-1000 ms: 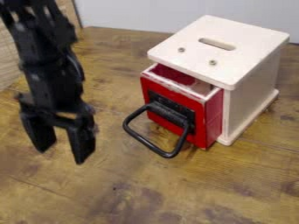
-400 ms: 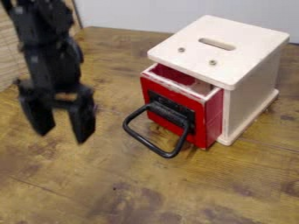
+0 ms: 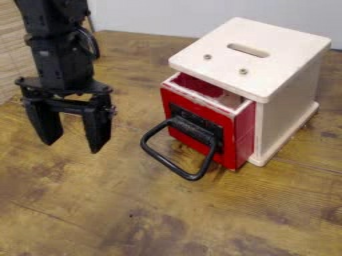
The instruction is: Close the drawer
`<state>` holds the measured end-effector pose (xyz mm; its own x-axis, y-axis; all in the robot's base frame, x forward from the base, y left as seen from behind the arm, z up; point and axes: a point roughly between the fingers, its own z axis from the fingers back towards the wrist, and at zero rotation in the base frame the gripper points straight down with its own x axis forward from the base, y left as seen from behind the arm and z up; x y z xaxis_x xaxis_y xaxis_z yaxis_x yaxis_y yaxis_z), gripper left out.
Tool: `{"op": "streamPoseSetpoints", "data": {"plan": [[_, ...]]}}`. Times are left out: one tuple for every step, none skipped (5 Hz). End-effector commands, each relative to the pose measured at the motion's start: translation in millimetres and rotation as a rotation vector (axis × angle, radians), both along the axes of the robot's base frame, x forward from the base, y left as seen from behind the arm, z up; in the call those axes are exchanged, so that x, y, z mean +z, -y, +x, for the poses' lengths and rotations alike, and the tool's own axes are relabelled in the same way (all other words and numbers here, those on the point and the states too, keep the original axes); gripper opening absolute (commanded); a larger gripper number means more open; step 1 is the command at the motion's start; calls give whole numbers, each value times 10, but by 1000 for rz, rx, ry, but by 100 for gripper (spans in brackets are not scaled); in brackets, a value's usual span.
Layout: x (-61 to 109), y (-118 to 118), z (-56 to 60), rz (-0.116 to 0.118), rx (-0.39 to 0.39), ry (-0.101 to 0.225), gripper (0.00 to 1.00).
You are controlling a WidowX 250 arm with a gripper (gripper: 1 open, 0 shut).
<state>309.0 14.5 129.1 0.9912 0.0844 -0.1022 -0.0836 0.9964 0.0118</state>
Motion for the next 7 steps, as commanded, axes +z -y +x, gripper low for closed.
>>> {"op": "streamPoseSetpoints", "data": {"plan": [[194, -55, -38, 13, -52, 58, 100], [115, 83, 24, 17, -94, 58, 100], [43, 220, 83, 20, -126, 56, 100], [47, 226, 7, 15, -198, 60, 100], [95, 99, -133, 10, -195, 82, 100], [70, -127, -176, 7, -129, 116, 100], [27, -122, -73, 4, -108, 129, 100]]}}
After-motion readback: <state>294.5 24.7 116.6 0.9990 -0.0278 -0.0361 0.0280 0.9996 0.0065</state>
